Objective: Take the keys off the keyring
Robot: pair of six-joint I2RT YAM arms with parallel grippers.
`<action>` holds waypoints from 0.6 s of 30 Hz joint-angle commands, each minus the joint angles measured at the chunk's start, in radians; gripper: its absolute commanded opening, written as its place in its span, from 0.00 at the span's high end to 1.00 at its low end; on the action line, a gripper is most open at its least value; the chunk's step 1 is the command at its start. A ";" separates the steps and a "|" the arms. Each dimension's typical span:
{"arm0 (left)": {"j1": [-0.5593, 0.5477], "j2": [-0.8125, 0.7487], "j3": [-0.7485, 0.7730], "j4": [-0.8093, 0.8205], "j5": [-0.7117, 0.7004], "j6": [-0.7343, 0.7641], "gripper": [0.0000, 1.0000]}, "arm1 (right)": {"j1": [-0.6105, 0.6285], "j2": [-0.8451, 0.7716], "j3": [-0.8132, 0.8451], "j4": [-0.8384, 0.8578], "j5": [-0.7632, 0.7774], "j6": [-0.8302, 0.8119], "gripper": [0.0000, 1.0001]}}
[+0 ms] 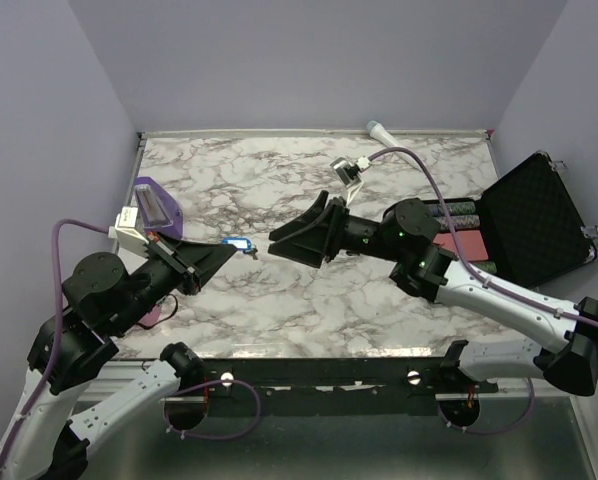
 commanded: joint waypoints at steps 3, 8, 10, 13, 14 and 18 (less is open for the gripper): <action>-0.006 -0.009 0.050 -0.004 -0.005 -0.030 1.00 | 0.038 0.049 0.054 0.045 0.041 -0.034 0.22; -0.008 -0.023 0.041 -0.007 -0.017 -0.035 1.00 | 0.061 0.073 0.063 0.057 0.052 -0.038 0.23; -0.006 -0.029 0.036 0.000 -0.017 -0.038 1.00 | 0.069 0.081 0.065 0.060 0.056 -0.041 0.24; -0.008 -0.032 0.038 -0.001 -0.020 -0.039 1.00 | 0.081 0.092 0.066 0.065 0.061 -0.045 0.26; -0.006 -0.034 0.041 -0.003 -0.022 -0.039 1.00 | 0.084 0.096 0.066 0.065 0.064 -0.045 0.26; -0.006 -0.040 0.041 -0.003 -0.020 -0.042 1.00 | 0.098 0.112 0.076 0.068 0.067 -0.049 0.30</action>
